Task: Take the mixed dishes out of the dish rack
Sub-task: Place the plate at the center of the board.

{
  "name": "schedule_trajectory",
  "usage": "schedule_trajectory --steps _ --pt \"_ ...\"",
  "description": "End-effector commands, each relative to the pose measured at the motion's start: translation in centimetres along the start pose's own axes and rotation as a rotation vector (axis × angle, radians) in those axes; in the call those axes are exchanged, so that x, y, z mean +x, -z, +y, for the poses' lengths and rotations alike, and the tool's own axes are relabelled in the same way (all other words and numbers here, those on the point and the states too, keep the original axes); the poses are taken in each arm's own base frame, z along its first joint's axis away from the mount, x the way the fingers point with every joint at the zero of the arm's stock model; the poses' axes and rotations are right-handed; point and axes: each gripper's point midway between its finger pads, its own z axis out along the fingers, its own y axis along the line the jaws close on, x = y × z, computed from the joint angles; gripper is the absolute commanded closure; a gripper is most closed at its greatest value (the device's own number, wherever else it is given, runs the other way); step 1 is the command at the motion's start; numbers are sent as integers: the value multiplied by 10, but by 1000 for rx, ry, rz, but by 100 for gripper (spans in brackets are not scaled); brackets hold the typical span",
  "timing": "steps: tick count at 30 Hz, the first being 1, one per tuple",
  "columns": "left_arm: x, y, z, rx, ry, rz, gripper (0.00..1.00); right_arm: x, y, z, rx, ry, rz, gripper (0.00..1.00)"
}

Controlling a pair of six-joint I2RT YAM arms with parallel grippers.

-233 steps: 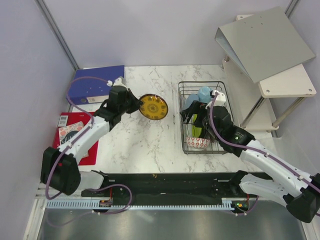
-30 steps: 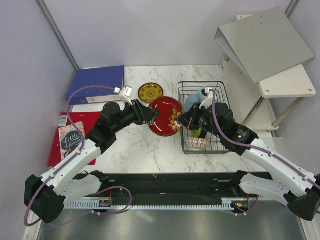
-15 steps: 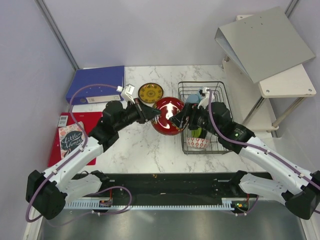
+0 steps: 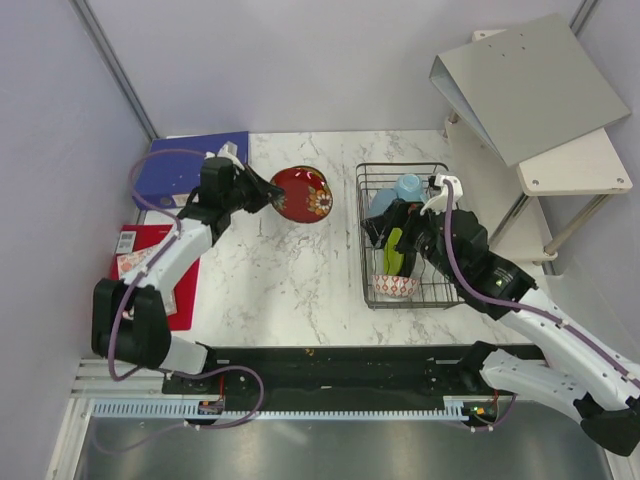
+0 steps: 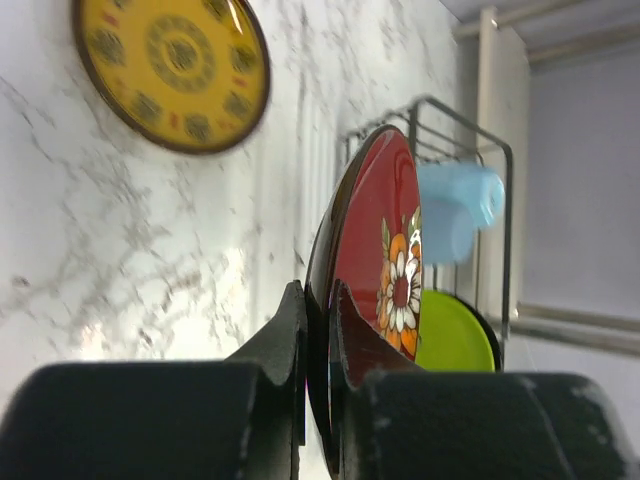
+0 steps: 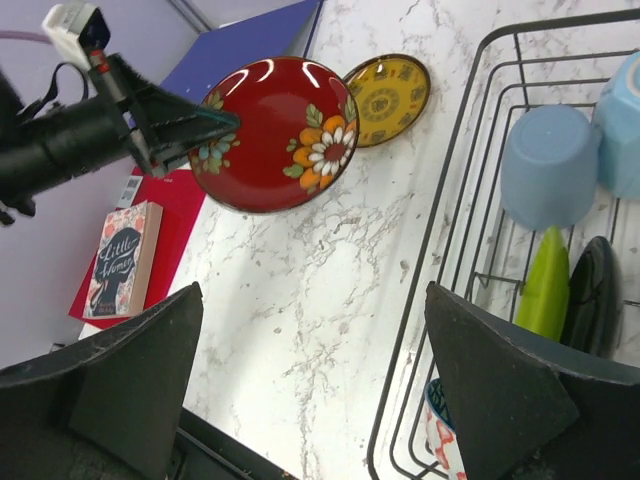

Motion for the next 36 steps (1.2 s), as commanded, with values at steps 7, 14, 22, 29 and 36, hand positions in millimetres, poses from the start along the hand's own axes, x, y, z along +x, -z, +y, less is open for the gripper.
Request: schedule_trajectory --steps 7,14,22,29,36 --pt "-75 -113 11 -55 24 17 98 2 8 -15 34 88 -18 2" --pt "-88 -159 45 -86 60 31 98 2 11 -30 93 145 -30 2" --pt "-80 -166 74 -134 53 48 98 9 3 -35 117 151 -8 2" --pt "-63 -171 98 -183 62 97 90 16 0 -36 121 145 10 2" --pt "-55 -171 101 -178 59 140 68 17 -2 -37 125 142 14 2"
